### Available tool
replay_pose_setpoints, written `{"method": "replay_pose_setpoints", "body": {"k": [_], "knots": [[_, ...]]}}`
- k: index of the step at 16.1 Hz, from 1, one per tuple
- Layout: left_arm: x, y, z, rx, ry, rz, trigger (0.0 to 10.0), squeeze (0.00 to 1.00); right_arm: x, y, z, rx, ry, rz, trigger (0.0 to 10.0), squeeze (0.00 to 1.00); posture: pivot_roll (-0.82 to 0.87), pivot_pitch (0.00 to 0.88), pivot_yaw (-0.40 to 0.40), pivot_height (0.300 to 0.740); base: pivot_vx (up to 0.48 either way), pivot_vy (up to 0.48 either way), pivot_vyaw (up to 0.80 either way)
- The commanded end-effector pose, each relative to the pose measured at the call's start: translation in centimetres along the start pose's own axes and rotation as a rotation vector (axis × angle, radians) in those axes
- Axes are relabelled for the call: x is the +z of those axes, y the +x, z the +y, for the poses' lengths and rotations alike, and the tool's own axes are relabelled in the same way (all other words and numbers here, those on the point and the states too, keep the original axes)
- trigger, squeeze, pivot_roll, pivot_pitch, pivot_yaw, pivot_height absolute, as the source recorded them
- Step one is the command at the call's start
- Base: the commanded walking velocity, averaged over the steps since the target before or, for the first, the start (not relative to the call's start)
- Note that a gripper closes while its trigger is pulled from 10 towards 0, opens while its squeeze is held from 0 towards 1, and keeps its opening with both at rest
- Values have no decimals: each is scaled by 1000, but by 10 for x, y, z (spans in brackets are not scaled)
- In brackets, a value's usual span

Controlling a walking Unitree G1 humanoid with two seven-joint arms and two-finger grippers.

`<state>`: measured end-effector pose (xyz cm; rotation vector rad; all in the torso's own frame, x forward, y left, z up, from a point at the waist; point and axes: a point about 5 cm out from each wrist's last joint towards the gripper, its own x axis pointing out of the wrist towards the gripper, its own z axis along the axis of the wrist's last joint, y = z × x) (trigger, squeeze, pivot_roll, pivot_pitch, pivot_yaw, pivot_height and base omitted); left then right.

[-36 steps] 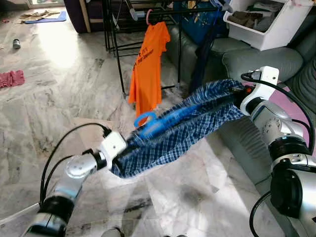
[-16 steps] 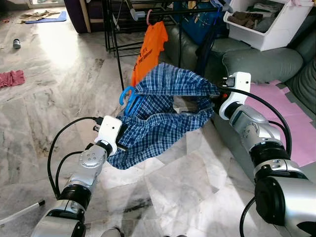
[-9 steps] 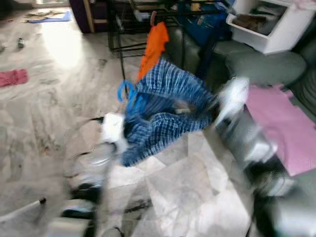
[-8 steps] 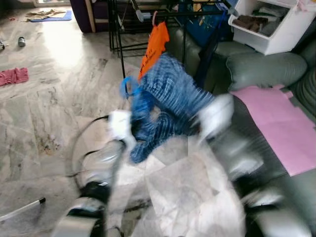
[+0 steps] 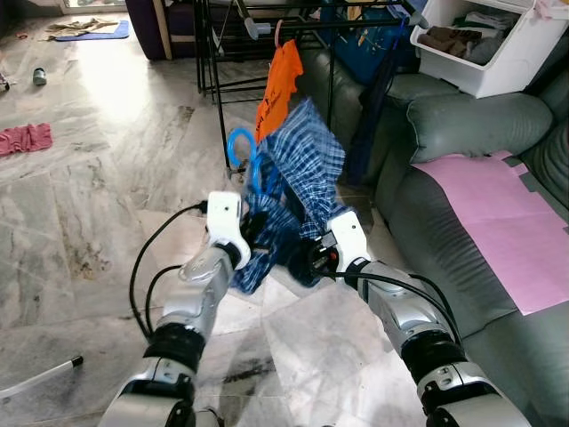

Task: Hang hanger

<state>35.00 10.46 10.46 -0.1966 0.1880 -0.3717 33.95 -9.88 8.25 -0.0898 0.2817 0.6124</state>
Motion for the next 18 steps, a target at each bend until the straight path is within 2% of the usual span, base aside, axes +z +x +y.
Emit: {"method": "replay_pose_setpoints", "body": {"k": [1, 2, 3, 4, 5, 8, 10, 12, 14, 15, 16, 17, 18], "knots": [[18, 0, -2, 1, 15, -58, 3804, 0, -13, -2, 6, 19, 5, 50, 0, 0, 67, 86, -100, 740, 0, 0, 0], [18, 0, -2, 2, 14, -55, 2980, 0, -15, -3, 9, 26, -15, 55, 745, 0, 67, 86, -99, 740, 0, 0, 0], [18, -1, -1, 0, 28, -43, 2157, 0, -19, -4, 11, 25, -61, 67, 10000, 12, 67, 86, -97, 740, 0, 0, 0], [18, -2, 1, 13, 36, -44, 0, 0, -21, -6, 11, 26, -92, 74, 10000, 1000, 66, 86, -97, 740, 0, 0, 0], [18, -2, 3, 25, 26, -38, 0, 0, -26, -11, 10, 21, -229, 94, 10000, 1000, 65, 85, -96, 740, 0, 0, 0], [17, -3, 7, 42, 30, -25, 0, 0, -31, -21, 18, 76, -322, 100, 10000, 1000, 61, 81, -94, 740, 0, 0, 0], [18, -3, 8, 46, 28, -27, 0, 0, -33, -27, 25, 135, -330, 103, 10000, 1000, 59, 81, -91, 740, 0, 0, 0], [20, -3, 10, 44, 33, -29, 0, 0, -26, -38, 33, 259, -364, 72, 10000, 1000, 57, 79, -86, 740, 0, 0, 0], [21, -4, 14, 40, 59, -19, 0, 0, -16, -49, 33, 349, -416, 44, 10000, 1000, 55, 77, -82, 740, 0, 0, 0], [21, -6, 19, 22, 83, -12, 0, 0, -5, -58, 28, 398, -459, 27, 10000, 1000, 51, 77, -78, 740, 0, 0, 0], [20, -10, 24, -15, 151, 6, 0, 0, 4, -65, 20, 420, -499, 29, 10000, 1000, 46, 78, -75, 740, 0, 0, 0], [18, -15, 31, -72, 242, 34, 0, 0, 12, -73, 8, 441, -554, 48, 10000, 0, 44, 79, -75, 740, 0, 0, 0], [16, -20, 37, -112, 301, 67, 0, 0, 16, -77, -2, 438, -585, 69, 10000, 0, 42, 82, -74, 740, 0, 0, 0]]}}
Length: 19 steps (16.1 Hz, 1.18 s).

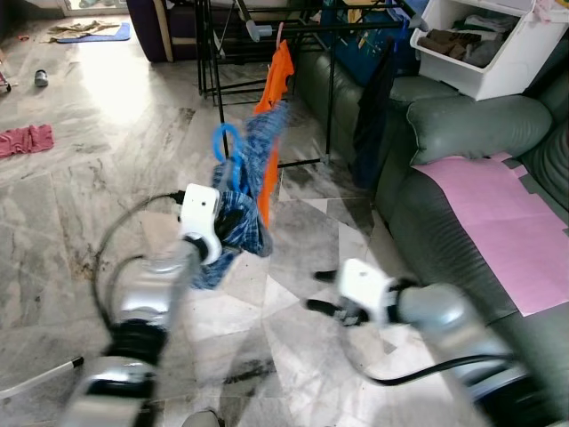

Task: Hang hanger

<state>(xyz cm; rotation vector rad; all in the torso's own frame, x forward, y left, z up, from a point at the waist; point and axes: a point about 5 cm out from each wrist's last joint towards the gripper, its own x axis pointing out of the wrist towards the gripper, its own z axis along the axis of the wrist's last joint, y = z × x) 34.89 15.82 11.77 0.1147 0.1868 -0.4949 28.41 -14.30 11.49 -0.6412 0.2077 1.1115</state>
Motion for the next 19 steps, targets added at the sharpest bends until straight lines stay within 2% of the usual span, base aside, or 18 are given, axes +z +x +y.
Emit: {"method": "replay_pose_setpoints", "body": {"k": [1, 2, 3, 4, 5, 6, 7, 8, 10, 12, 13, 14, 16, 17, 18, 19], "knots": [[-4, -2, -4, -74, 59, 20, 0, 0, 5, -7, -10, -12, -42, -5, 10000, 0, 43, 83, -74, 740, 0, 0, 0], [-7, -9, -2, -177, 150, 25, 0, 0, 7, -12, -21, -42, -123, -3, 10000, 0, 46, 84, -75, 740, 0, 0, 0], [-18, -22, -2, -349, 279, 81, 157, 0, 12, -16, -34, -72, -153, -34, 10000, 0, 48, 83, -77, 740, 0, 0, 0], [-25, -28, -2, -437, 365, 129, 1804, 0, 13, -18, -41, -77, -143, -29, 10000, 0, 52, 84, -78, 740, 0, 0, 0], [-27, -30, -2, -480, 387, 149, 1843, 0, 15, -20, -45, -71, -120, -41, 10000, 0, 52, 83, -79, 740, 0, 0, 0], [-25, -31, -3, -509, 431, 142, 2118, 0, 15, -21, -47, -51, -102, -46, 10000, 1000, 49, 81, -80, 740, 0, 0, 0], [-24, -30, -4, -529, 453, 135, 2118, 0, 14, -22, -47, -25, -92, -46, 10000, 1000, 47, 80, -81, 740, 0, 0, 0], [-23, -30, -6, -556, 453, 120, 1686, 0, 14, -22, -48, -14, -121, -37, 10000, 1000, 46, 80, -81, 740, 0, 0, 0], [-23, -28, -9, -593, 477, 100, 1882, 0, 14, -20, -51, 25, -97, -58, 10000, 1000, 40, 72, -76, 740, 0, 0, 0], [-23, -28, -10, -613, 489, 96, 1569, 0, 12, -18, -51, 56, -98, -47, 10000, 1000, 41, 69, -73, 740, 0, 0, 0], [-23, -28, -12, -628, 497, 90, 1647, 0, 9, -16, -51, 79, -111, -32, 10000, 1000, 43, 70, -72, 740, 0, 0, 0], [-22, -28, -13, -647, 507, 77, 2314, 0, 8, -13, -50, 110, -98, -35, 10000, 1000, 47, 67, -70, 740, 0, 0, 0], [-20, -25, -15, -648, 504, 53, 1843, 0, 12, -4, -53, 127, -97, -63, 10000, 1000, 53, 60, -66, 740, 0, 0, 0], [-20, -23, -14, -632, 502, 49, 784, 0, 17, 1, -59, 84, -145, -80, 10000, 1000, 60, 54, -63, 740, 0, 0, 0], [-14, -18, -11, -591, 476, 14, 0, 0, 29, 5, -71, 32, -150, -114, 10000, 1000, 67, 45, -58, 740, 0, 0, 0], [-13, -18, -10, -585, 472, 9, 0, 0, 30, 5, -73, 30, -154, -113, 10000, 1000, 67, 45, -58, 740, 0, 0, 0]]}}
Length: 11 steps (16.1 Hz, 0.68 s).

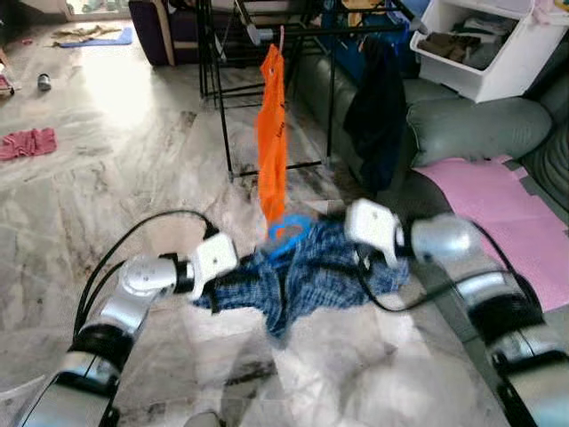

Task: Hang hanger

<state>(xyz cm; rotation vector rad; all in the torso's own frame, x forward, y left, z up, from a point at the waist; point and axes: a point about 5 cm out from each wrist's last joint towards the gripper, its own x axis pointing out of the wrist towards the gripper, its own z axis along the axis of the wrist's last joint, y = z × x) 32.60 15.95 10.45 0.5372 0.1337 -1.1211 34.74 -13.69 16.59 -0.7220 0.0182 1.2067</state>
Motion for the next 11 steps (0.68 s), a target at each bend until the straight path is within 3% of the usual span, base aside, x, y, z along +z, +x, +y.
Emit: {"method": "replay_pose_setpoints", "body": {"k": [1, 5, 7, 8, 9, 11], "knots": [[8, -2, 11, 32, 33, -23, 0, 0, -1, -5, -8, -23, -30, 22, 10000, 1000, 71, 41, -54, 740, 0, 0, 0], [18, 1, 15, -16, 108, -33, 0, 0, -20, -11, -3, 67, -7, 120, 10000, 969, 71, 51, -52, 740, 0, 0, 0], [21, 2, 11, -63, 156, -40, 0, 0, -24, -11, -1, 93, -40, 154, 10000, 584, 75, 62, -53, 740, 0, 0, 0], [22, 3, 9, -83, 169, -42, 0, 0, -23, -10, 0, 105, -55, 153, 10000, 459, 76, 64, -54, 740, 0, 0, 0], [22, 5, 0, -129, 184, -60, 0, 0, -12, -1, -2, 97, -79, 88, 10000, 145, 83, 70, -53, 740, 0, 0, 0], [20, 6, -3, -136, 180, -62, 0, 0, -7, 3, -1, 99, -106, 62, 10000, 114, 83, 73, -53, 740, 0, 0, 0]]}}
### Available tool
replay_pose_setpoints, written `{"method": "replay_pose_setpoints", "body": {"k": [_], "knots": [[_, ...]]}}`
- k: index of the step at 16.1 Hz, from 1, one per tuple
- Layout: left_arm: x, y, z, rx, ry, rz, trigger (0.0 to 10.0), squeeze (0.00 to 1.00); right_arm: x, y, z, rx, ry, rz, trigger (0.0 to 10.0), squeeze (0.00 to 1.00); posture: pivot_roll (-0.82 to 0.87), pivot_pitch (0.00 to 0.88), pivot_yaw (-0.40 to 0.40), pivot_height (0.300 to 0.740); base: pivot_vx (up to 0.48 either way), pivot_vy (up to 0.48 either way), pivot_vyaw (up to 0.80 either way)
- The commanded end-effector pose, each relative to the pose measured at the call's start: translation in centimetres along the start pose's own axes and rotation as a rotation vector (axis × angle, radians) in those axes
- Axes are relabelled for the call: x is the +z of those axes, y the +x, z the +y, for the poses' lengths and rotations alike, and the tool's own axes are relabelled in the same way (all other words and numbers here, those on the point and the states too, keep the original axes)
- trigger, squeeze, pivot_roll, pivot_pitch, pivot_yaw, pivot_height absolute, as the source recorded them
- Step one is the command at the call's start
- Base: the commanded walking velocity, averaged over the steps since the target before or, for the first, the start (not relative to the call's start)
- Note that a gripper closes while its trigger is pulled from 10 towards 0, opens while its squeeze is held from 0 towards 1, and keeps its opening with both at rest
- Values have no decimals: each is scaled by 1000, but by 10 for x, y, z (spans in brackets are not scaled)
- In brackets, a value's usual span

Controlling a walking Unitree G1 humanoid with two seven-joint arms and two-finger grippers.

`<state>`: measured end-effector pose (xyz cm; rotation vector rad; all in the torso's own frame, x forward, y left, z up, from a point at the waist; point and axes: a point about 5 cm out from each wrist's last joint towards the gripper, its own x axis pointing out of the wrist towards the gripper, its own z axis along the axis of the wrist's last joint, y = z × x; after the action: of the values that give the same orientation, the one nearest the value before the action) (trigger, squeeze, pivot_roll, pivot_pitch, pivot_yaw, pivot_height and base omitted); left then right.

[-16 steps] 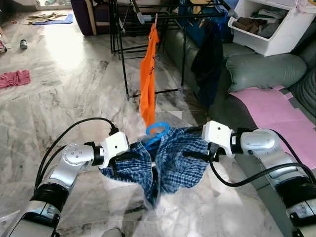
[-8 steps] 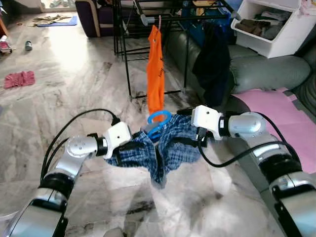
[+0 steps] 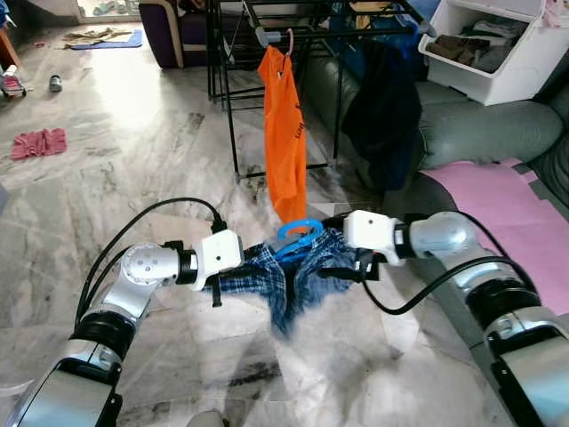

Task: Hang hanger

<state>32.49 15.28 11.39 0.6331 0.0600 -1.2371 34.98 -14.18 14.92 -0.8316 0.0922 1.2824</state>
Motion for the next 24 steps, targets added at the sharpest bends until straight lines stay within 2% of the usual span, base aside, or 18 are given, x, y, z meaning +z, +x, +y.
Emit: {"method": "replay_pose_setpoints", "body": {"k": [1, 3, 4, 5, 6, 7, 15, 21, 24], "knots": [[8, 5, -2, -42, 48, -30, 0, 0, 11, -2, -7, -12, -62, -24, 10000, 114, 84, 75, -54, 740, 0, 0, 0], [5, 3, -2, -37, 45, -18, 0, 0, 22, -5, -13, -1, -58, -76, 10000, 0, 78, 75, -54, 740, 0, 0, 0], [5, 2, -2, -35, 44, -20, 0, 0, 22, -5, -14, -4, -58, -75, 10000, 0, 78, 75, -54, 740, 0, 0, 0], [8, 4, 0, -32, 52, -33, 0, 0, 13, -9, -13, -5, -60, -17, 10000, 0, 75, 74, -56, 740, 0, 0, 0], [13, 6, 1, -39, 60, -49, 0, 0, -1, -13, -10, 0, -44, 49, 3765, 0, 75, 74, -57, 740, 0, 0, 0], [14, 7, 2, -42, 66, -50, 0, 0, -7, -14, -8, -2, -42, 97, 0, 0, 75, 72, -58, 740, 0, 0, 0], [13, 7, 5, -29, 61, -42, 0, 0, -25, -11, 4, 38, 79, 148, 0, 0, 81, 68, -62, 740, 0, 0, 0], [12, 7, 6, -17, 48, -42, 0, 0, -33, -15, 2, -125, 158, 124, 0, 0, 77, 64, -62, 740, 0, 0, 0], [11, 5, 8, -2, 43, -33, 0, 0, -36, -19, 4, -115, 177, 116, 0, 0, 73, 61, -61, 740, 0, 0, 0]]}}
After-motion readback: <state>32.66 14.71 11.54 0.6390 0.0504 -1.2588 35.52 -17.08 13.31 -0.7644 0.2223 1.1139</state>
